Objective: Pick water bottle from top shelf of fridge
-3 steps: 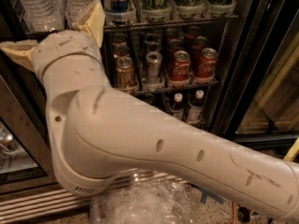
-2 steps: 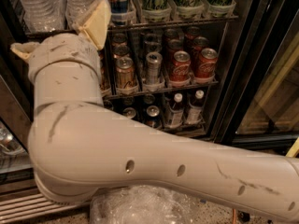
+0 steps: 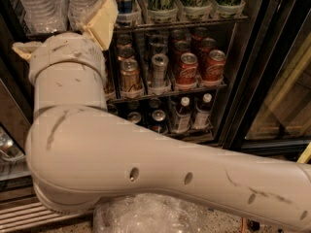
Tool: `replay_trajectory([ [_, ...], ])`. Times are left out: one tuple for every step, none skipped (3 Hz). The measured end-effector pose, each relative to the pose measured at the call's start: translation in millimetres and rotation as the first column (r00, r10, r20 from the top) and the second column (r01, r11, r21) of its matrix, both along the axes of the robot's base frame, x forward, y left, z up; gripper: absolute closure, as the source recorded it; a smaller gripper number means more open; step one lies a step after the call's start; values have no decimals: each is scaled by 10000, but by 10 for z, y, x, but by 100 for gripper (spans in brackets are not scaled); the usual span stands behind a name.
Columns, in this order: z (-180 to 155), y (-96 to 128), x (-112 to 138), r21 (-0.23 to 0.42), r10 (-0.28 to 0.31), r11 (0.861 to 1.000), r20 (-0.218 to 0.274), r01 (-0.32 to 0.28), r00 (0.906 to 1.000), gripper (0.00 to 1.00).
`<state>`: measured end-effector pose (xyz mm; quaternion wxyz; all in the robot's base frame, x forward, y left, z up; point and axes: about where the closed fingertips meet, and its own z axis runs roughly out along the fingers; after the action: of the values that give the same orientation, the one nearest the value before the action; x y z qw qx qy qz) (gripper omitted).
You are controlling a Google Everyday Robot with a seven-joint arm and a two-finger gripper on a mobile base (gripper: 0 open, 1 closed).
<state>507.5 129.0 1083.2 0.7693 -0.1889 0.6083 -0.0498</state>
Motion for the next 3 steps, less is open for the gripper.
replay_trajectory([
  [-23,-46,114,-118,-354,9993,-99,353,9993,0],
  [-25,-83,269,321,-840,9958,-432,854,9955,0],
  [-25,28,449,1487,-630,9861,-777,741,9950,0],
])
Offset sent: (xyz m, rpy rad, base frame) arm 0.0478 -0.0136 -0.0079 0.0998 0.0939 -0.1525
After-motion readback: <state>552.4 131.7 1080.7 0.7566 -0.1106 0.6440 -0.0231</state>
